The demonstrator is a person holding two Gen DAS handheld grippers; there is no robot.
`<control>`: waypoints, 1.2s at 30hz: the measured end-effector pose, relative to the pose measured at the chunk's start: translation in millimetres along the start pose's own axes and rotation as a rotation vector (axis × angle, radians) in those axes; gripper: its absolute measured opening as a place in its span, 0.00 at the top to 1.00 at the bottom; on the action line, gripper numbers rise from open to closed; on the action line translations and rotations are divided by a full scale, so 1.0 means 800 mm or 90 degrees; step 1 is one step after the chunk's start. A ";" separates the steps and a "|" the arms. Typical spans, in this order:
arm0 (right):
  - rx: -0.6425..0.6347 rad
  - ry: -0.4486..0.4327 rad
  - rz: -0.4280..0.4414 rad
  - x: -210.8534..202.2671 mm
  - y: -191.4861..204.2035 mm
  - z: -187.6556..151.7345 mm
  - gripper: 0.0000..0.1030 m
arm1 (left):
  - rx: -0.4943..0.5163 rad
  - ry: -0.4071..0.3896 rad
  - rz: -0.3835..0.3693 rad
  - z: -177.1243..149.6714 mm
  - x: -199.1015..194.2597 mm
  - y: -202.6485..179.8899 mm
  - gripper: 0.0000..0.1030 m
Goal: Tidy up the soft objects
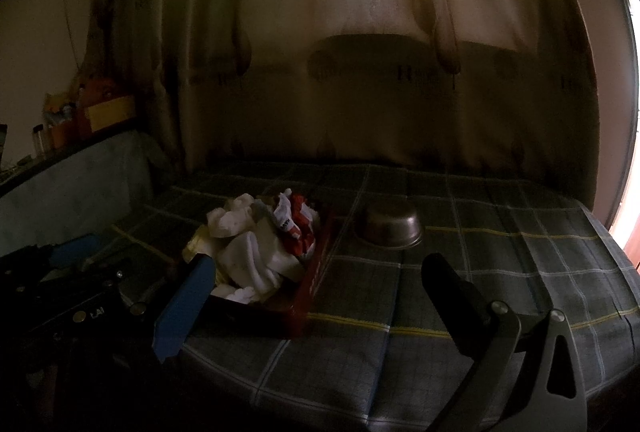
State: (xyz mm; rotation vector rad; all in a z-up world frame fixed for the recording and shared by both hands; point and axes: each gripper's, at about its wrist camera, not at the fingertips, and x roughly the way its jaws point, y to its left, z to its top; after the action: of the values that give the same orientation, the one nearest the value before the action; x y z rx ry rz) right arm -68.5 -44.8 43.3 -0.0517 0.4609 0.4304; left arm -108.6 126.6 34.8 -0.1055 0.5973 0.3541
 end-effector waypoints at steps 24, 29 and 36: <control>0.005 0.004 -0.008 -0.004 0.004 -0.002 0.01 | 0.001 0.009 0.002 -0.003 -0.002 -0.003 0.41; 0.006 0.004 -0.009 -0.004 0.004 -0.002 0.01 | 0.001 0.010 0.002 -0.002 -0.002 -0.003 0.41; 0.006 0.005 -0.009 -0.004 0.005 -0.002 0.01 | 0.006 0.010 0.001 -0.001 -0.002 -0.003 0.41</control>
State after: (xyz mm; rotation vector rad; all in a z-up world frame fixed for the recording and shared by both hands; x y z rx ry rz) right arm -73.6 -43.0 43.4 -0.0472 0.4699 0.4136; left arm -109.4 123.5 35.2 -0.0996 0.6143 0.3516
